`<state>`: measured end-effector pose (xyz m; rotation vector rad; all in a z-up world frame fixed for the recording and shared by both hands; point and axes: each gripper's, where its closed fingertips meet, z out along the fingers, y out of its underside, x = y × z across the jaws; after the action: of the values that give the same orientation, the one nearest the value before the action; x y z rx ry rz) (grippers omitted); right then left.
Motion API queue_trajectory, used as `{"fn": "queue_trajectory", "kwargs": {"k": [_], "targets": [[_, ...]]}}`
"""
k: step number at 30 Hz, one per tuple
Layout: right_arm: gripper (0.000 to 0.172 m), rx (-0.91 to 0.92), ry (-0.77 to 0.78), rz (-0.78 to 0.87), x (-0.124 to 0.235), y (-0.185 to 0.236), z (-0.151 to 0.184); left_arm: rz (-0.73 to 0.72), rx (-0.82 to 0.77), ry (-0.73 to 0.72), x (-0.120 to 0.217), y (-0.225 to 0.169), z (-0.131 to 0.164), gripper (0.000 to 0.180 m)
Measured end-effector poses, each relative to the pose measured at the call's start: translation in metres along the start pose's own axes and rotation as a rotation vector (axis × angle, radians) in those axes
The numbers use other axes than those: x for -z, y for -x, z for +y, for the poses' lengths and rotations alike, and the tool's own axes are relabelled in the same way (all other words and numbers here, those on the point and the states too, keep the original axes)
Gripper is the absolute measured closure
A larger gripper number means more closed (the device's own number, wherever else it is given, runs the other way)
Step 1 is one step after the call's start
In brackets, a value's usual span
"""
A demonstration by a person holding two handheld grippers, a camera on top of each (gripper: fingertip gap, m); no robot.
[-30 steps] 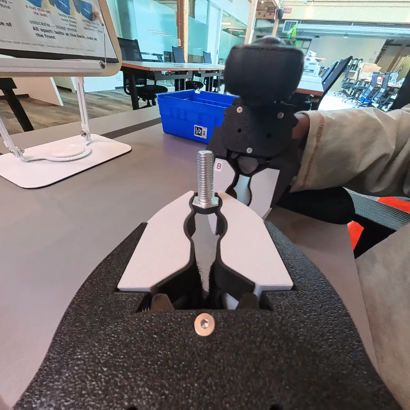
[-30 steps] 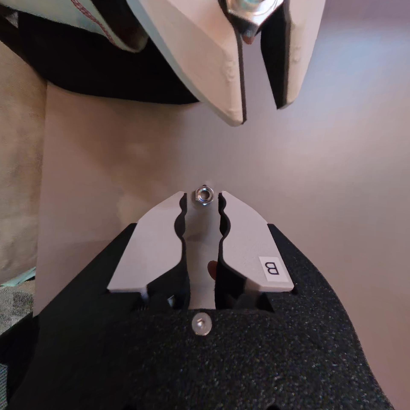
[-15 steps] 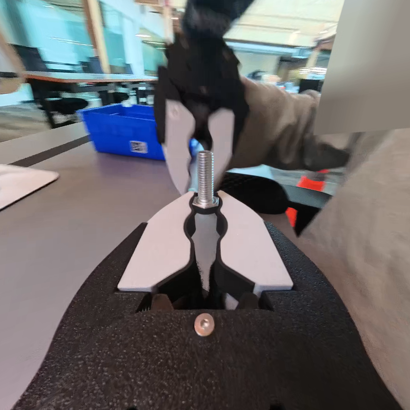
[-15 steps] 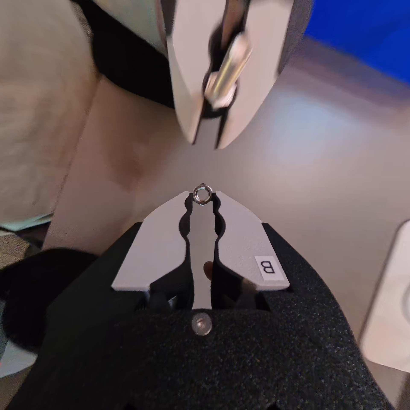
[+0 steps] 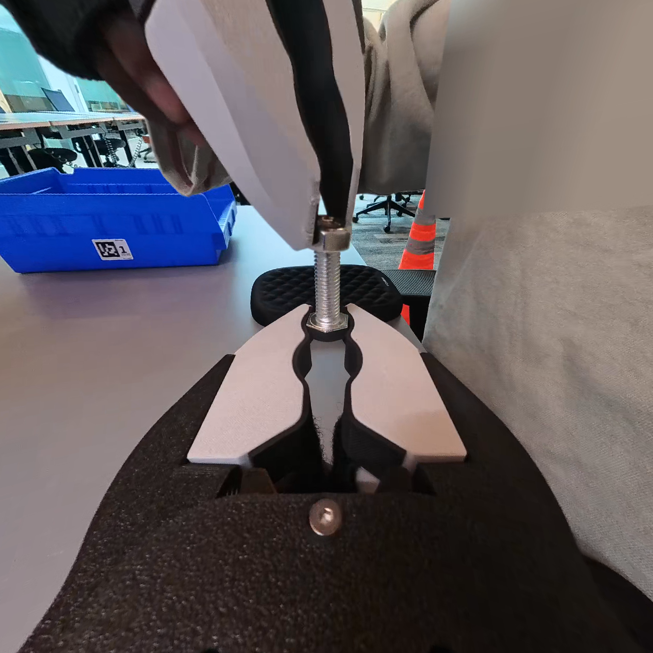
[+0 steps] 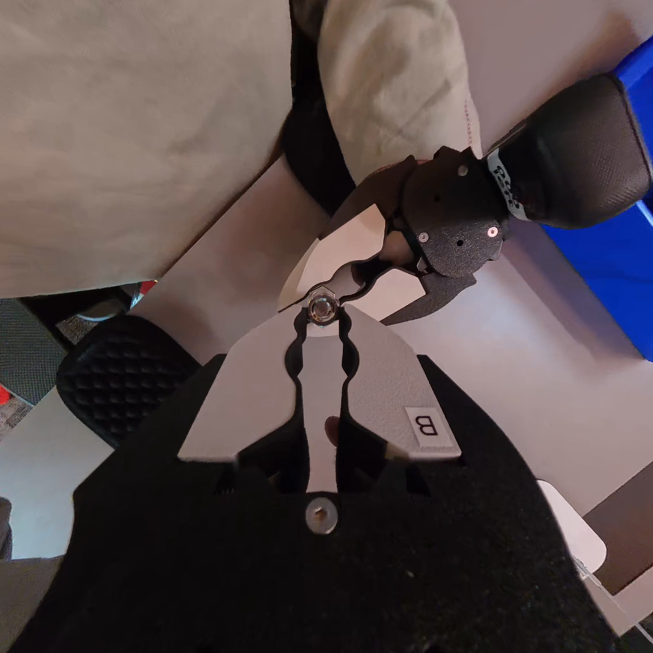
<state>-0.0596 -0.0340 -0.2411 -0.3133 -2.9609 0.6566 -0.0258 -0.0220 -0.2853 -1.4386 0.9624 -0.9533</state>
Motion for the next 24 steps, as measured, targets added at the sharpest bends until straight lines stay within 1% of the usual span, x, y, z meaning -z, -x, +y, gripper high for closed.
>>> {"fn": "queue_trajectory", "kwargs": {"k": [7, 15, 20, 24], "targets": [[0.155, -0.006, 0.007, -0.030, -0.001, 0.002, 0.001, 0.004, 0.003, -0.008, 0.001, 0.000, 0.000, 0.167], [0.155, 0.034, -0.031, 0.015, 0.000, -0.003, -0.003, 0.002, 0.004, -0.041, 0.004, 0.000, -0.004, 0.167], [0.155, 0.030, 0.013, 0.038, -0.002, -0.007, 0.001, -0.020, 0.019, -0.021, 0.002, 0.004, -0.001, 0.167], [0.155, -0.061, 0.061, 0.059, -0.001, -0.012, 0.008, -0.091, 0.040, -0.008, 0.003, 0.013, 0.000, 0.167]]}}
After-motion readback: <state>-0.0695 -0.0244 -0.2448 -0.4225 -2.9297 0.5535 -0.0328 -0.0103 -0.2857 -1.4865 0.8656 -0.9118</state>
